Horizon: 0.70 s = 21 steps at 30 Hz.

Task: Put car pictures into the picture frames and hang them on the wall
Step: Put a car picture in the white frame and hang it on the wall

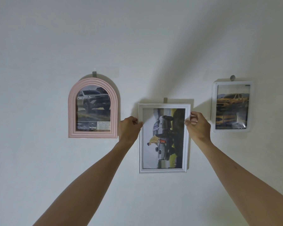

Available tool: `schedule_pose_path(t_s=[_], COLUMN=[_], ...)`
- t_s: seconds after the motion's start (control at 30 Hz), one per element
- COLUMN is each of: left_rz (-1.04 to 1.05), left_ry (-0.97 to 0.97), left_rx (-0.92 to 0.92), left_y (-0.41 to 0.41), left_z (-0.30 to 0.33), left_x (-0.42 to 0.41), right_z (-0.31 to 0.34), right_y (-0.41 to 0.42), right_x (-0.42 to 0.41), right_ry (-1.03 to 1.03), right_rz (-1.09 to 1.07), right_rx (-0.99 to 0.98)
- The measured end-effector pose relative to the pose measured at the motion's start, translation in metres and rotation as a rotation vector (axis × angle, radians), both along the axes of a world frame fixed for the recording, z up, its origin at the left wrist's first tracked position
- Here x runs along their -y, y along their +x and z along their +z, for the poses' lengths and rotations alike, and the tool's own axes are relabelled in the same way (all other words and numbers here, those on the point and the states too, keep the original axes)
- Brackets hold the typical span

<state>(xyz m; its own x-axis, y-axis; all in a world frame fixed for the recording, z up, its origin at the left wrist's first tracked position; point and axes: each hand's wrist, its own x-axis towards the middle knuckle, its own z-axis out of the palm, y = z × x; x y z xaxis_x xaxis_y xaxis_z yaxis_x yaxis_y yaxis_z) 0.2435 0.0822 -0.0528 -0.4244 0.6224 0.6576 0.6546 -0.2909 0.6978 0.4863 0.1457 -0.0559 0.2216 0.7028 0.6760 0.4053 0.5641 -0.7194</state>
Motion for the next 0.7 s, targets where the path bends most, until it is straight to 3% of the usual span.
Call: schedule_pose_path(t_s=[0.7], left_rz=[-0.085], left_ry=[0.019], left_rx=[0.057], left_y=[0.0012], left_z=[-0.0053], left_x=[-0.0054], right_z=[-0.0066], right_y=[0.0086], right_x=[0.0001], right_ry=[-0.007], right_rz=[0.017], right_rx=[0.025])
